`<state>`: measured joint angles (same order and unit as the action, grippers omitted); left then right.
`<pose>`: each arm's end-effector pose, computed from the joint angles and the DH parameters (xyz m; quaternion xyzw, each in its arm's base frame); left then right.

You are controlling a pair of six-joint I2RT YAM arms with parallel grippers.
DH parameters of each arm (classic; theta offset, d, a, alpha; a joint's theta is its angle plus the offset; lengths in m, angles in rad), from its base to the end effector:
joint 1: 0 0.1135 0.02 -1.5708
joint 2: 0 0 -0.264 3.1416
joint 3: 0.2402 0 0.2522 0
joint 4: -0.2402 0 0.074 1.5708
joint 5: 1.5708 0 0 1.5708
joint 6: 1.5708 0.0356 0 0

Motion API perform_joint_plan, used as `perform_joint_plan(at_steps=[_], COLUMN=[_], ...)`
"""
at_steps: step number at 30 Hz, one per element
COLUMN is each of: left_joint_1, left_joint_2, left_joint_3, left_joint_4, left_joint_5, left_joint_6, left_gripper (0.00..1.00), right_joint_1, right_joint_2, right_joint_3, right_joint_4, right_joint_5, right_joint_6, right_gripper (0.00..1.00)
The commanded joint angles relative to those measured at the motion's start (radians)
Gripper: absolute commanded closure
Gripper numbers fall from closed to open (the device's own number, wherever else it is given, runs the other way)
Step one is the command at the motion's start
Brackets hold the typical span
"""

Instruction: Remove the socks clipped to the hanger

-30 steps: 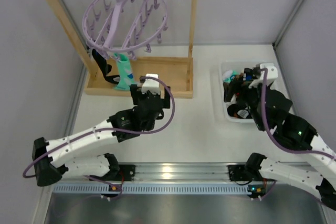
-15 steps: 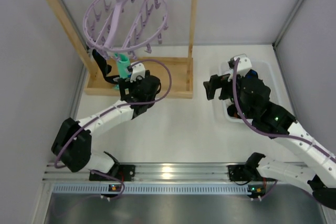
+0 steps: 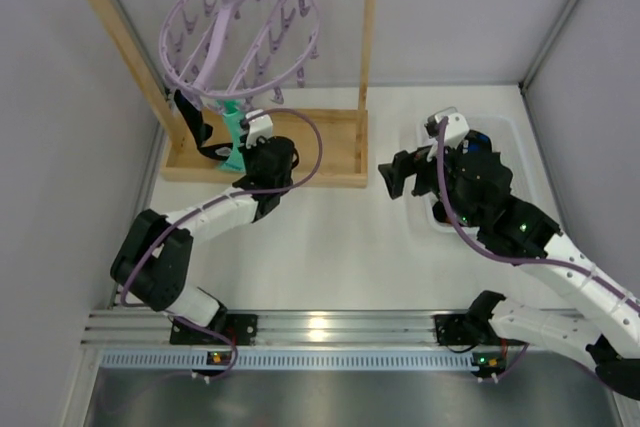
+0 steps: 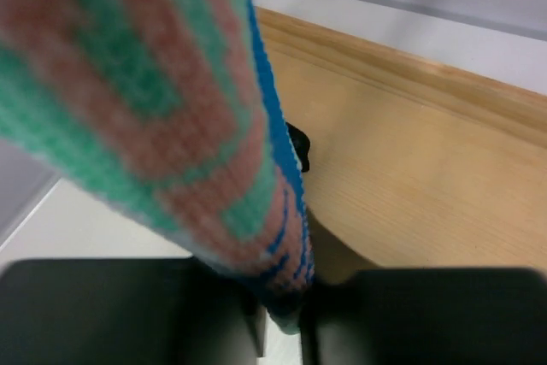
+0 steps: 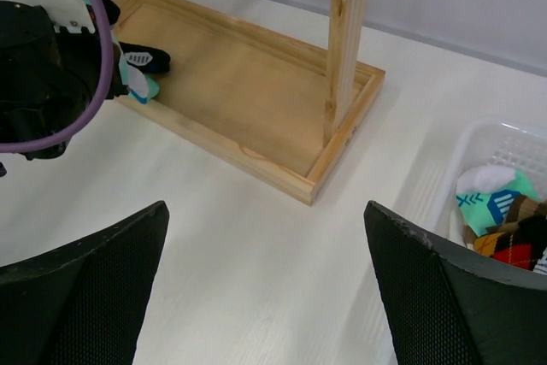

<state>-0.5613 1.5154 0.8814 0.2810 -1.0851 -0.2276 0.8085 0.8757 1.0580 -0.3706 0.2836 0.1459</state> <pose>0.2905 -0.1454 0.2490 -0.1745 0.7418 0.2028 0.6150 0.1365 0.1285 0.3994 -0.1629 0.7505 0.1931 0.6106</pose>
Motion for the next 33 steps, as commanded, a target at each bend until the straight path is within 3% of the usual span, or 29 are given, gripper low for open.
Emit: perform_joint_plan(at_steps=[1,3,10,15,21,28,33], left_joint_1=[0.003,-0.02,-0.208,-0.344,-0.399,-0.419,-0.437], left_joint_2=[-0.072,-0.109,-0.215,-0.251,-0.311,-0.369,-0.383], left_joint_3=[-0.048,-0.093,-0.136,-0.134,-0.174,-0.205,-0.205], left_joint_4=[0.076,0.076,0.075,0.075,0.072,0.072,0.072], left_joint_5=[-0.004,-0.007,-0.107,-0.159,-0.182,-0.153,-0.139], left_joint_6=[0.011,0.011,0.059,0.086,0.073,0.05,0.047], left_gripper=[0.9,1.0,1.0,1.0,1.0,1.0,1.0], right_joint_1=[-0.009,-0.009,0.007,0.145,0.247,0.32,0.32], right_joint_2=[0.008,0.02,0.192,0.382,0.631,0.954,1.069], right_joint_3=[0.0,0.008,0.23,0.451,0.776,1.233,1.323], right_joint_4=[0.09,0.113,0.156,0.085,-0.033,-0.211,-0.203], right_joint_5=[-0.061,-0.119,-0.33,-0.256,-0.146,0.089,0.141], right_joint_6=[0.0,0.015,0.073,0.012,-0.086,-0.2,-0.256], right_gripper=[0.08,0.1,0.23,0.27,0.29,0.3,0.3])
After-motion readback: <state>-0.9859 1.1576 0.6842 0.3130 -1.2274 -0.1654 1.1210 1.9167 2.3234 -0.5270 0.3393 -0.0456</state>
